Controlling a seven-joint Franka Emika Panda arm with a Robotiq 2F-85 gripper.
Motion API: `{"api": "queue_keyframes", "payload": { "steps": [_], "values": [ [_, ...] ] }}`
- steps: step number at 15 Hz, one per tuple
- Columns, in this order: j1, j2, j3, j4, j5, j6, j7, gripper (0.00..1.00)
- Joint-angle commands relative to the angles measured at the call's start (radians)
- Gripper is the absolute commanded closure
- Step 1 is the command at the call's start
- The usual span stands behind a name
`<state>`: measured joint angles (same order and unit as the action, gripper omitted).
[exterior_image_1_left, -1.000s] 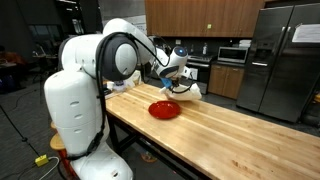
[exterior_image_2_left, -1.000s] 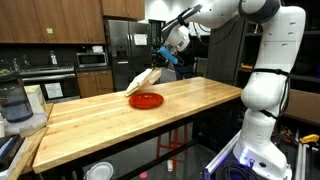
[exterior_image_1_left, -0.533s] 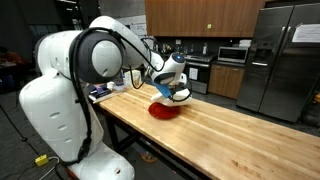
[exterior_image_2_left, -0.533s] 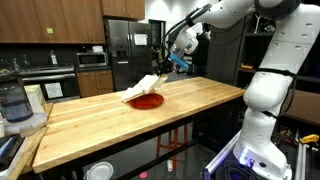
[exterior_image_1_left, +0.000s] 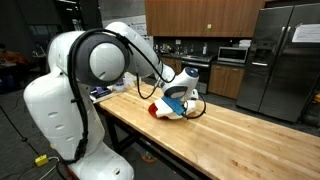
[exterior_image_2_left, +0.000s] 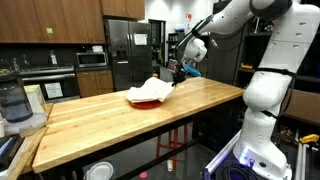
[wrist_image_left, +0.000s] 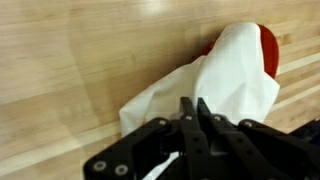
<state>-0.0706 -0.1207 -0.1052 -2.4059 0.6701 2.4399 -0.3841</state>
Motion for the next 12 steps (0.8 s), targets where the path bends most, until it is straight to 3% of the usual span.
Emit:
{"api": "queue_keyframes", "payload": {
  "steps": [1,6,12],
  "values": [
    [-0.032,0.094,-0.049,0.039,-0.053,-0.025,-0.033,0.98],
    [-0.072,0.168,-0.054,0.100,-0.066,-0.081,-0.049,0.98],
    [-0.065,0.151,-0.030,0.111,-0.078,-0.127,-0.052,0.98]
  ]
}}
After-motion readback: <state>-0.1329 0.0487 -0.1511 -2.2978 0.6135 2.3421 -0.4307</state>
